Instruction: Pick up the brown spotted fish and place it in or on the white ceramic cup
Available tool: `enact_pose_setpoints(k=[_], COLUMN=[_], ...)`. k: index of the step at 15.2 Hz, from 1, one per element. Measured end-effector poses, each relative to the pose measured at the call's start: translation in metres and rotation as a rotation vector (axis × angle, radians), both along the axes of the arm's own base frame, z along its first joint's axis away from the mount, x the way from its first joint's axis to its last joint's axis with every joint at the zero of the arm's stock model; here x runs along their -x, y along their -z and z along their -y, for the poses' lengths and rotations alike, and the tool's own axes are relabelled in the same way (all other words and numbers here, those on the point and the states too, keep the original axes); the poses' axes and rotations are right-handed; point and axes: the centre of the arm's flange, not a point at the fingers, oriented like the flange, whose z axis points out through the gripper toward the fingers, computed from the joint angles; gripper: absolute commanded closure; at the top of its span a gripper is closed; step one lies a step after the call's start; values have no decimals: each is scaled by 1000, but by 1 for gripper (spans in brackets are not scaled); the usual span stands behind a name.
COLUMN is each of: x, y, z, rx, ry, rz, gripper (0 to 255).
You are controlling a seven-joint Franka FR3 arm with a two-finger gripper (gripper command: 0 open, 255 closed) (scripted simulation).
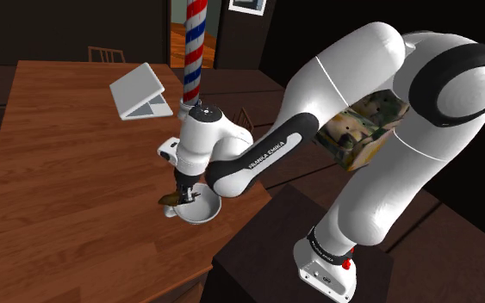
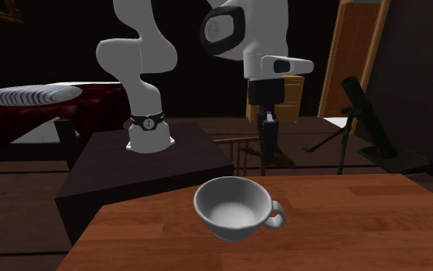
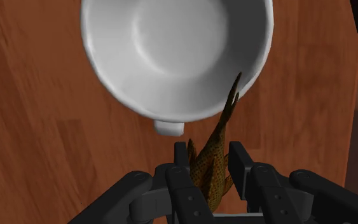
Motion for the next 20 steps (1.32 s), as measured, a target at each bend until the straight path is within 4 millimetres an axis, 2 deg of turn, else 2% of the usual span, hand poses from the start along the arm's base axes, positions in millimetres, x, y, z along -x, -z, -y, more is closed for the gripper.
enact_pose_setpoints(k=[5,6,11,20], x=[1,0,1,1], y=[1,2,26,70], z=[67,75,83,82], rx=[1,0,0,0], ry=[1,0,-1,-1], rz=[0,0,0,0], gripper=[255,255,255,255])
